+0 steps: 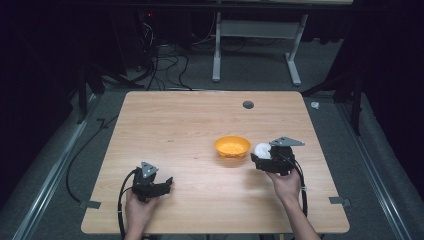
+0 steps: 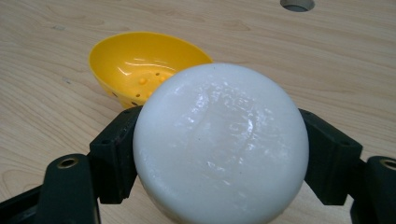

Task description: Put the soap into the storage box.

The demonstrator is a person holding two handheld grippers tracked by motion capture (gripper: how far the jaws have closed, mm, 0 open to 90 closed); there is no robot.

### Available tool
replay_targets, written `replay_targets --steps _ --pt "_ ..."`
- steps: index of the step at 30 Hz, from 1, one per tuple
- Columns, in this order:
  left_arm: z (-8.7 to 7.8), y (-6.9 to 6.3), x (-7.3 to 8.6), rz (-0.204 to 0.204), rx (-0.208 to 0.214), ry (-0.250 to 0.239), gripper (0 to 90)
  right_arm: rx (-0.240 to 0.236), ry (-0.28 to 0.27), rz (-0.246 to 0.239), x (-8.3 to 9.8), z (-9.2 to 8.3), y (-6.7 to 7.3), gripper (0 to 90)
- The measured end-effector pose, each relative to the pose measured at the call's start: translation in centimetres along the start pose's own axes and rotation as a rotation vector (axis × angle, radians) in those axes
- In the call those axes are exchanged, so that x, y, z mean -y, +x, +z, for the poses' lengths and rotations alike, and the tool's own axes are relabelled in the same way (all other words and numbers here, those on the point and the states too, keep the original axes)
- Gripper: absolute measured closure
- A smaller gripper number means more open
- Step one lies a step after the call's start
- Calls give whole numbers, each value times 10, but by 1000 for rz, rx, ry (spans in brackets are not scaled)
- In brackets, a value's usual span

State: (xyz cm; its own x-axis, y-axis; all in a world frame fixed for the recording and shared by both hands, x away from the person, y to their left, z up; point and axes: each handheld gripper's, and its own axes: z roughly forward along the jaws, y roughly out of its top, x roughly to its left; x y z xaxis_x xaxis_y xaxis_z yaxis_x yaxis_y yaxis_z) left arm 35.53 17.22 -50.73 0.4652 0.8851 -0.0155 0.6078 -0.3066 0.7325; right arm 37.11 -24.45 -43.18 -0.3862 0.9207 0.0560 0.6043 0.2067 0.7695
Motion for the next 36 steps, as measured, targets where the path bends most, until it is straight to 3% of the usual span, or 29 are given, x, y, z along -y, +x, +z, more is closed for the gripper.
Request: replay_targets --steps 14,36 --pt "0 0 0 1 1 0 202 -45 -1 -34 -20 3 13 249" --pt "0 0 0 3 2 -2 202 -87 31 -68 -47 30 31 249"
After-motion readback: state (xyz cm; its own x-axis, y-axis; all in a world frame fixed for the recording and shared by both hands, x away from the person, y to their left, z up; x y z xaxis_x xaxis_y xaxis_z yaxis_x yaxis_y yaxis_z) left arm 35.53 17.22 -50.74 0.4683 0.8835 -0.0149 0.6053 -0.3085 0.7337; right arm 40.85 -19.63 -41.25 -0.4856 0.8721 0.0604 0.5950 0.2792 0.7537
